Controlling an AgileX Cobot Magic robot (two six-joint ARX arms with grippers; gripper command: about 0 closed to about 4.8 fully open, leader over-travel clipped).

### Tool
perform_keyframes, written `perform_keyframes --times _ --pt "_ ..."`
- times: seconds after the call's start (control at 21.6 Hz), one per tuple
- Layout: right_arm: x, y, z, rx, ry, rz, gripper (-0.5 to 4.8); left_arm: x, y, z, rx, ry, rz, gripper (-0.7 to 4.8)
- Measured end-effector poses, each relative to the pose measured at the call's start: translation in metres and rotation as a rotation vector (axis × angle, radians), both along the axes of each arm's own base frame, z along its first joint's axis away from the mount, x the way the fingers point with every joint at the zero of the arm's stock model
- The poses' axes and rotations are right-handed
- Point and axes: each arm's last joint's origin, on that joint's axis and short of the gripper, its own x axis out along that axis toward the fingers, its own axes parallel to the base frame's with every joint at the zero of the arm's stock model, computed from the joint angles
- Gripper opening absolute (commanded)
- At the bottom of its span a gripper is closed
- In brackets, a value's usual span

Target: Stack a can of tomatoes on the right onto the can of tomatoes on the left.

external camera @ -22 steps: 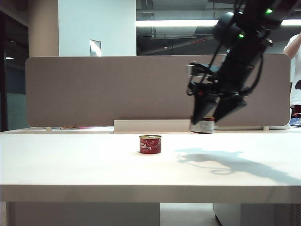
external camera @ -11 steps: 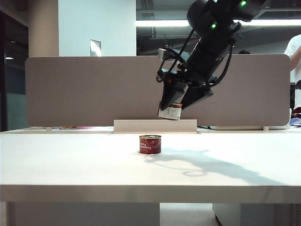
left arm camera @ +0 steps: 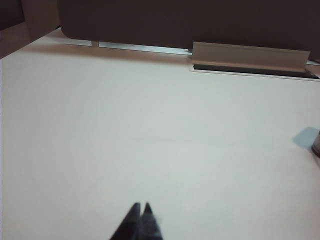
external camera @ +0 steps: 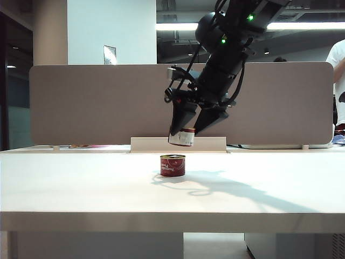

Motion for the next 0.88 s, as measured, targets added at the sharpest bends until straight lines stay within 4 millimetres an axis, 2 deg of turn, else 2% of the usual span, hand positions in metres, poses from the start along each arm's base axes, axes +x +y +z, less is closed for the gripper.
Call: perform_keyframes --times 0.23,0.51,0.69,0.88 --pt "0.002 0.006 -0.006 -0.009 0.01 0.007 1.97 0.0 0.0 0.0 0.0 -0.002 0.0 -0.06" --pt "0.014 0.022 0.001 -0.005 0.002 0.024 1.97 0.0 0.0 0.0 0.0 -0.002 0.0 -0.06" --pt "0.014 0.022 -0.009 -0.05 0.05 0.012 1.97 0.0 0.0 0.0 0.0 -0.002 0.001 -0.06" --pt "0.015 0.022 -0.008 -0.044 0.039 0.013 1.97 0.0 0.0 0.0 0.0 -0.002 0.001 -0.06"
